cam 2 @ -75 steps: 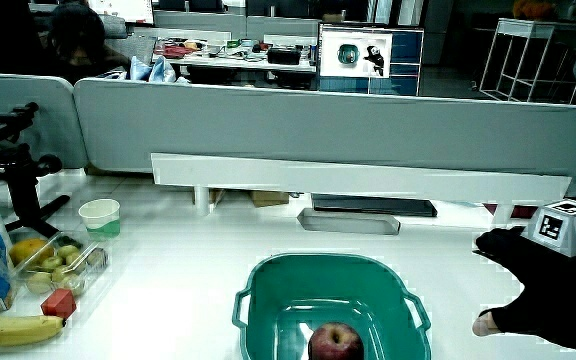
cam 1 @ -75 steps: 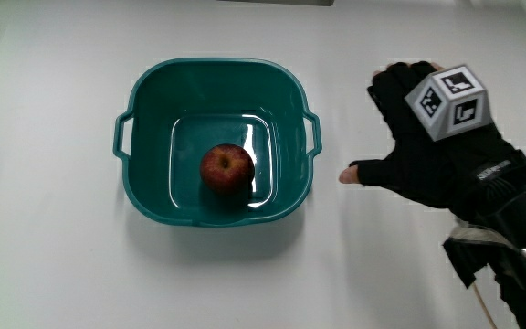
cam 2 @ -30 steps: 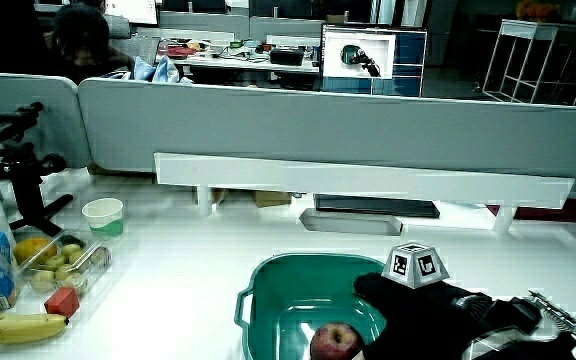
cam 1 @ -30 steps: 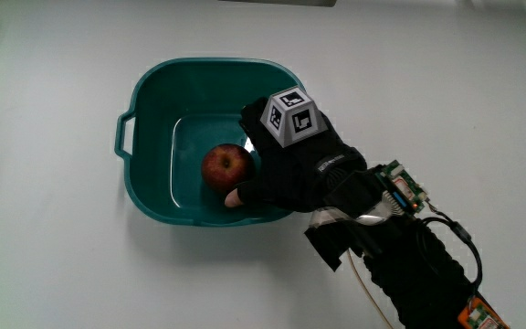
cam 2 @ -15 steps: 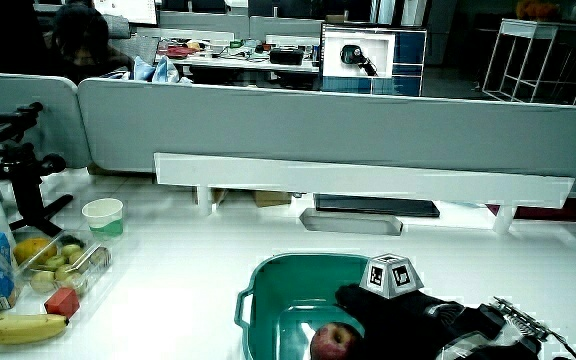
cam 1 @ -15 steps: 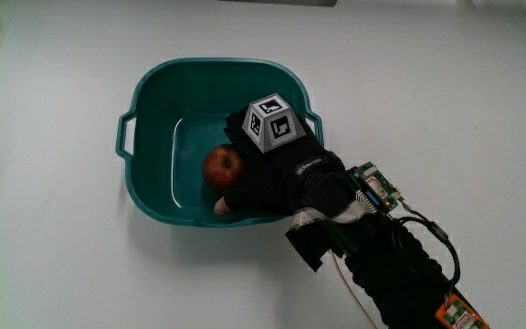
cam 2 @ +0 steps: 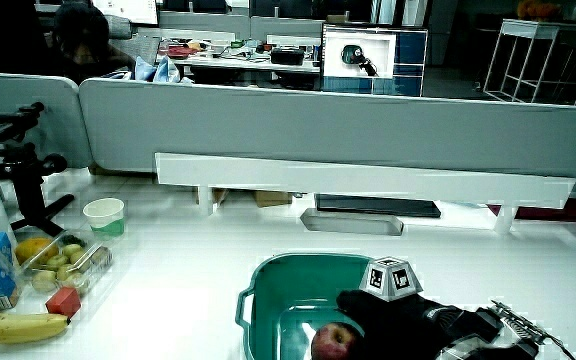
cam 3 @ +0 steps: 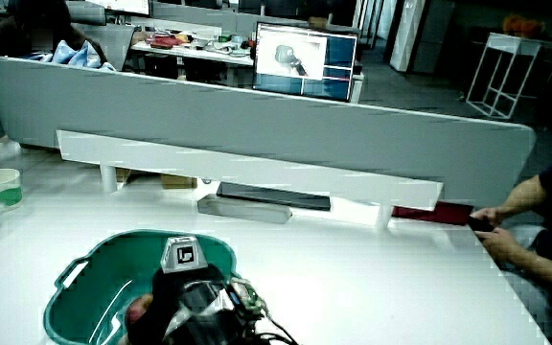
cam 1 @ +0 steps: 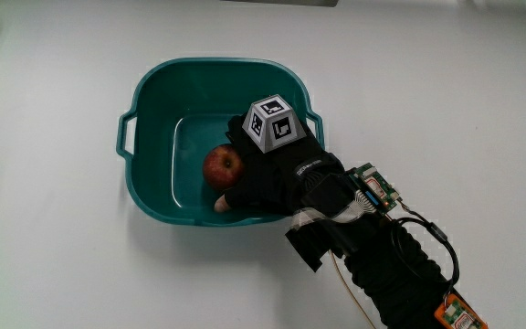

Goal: Pick apple from plate

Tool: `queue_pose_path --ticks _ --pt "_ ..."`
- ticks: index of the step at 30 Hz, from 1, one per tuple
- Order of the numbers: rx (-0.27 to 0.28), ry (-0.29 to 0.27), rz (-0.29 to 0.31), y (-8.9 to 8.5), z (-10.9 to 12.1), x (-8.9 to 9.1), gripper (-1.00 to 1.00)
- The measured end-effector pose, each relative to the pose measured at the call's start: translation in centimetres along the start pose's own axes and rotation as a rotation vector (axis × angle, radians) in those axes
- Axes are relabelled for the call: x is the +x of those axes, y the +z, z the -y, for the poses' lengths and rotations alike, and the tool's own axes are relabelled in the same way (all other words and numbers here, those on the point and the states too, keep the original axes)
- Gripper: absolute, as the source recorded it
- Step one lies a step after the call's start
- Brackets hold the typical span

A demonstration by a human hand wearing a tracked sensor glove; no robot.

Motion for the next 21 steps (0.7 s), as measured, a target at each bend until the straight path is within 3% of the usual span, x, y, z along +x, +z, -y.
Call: queue_pose_path --ticks 9,16,21 --pt "0.031 0.014 -0.011 -0.10 -0.12 0.03 0.30" --pt "0.018 0.022 -0.033 -0.42 -0.46 0.15 0.47" --pt "0.046 0.037 -0.024 -0.20 -0.20 -0.10 0.60"
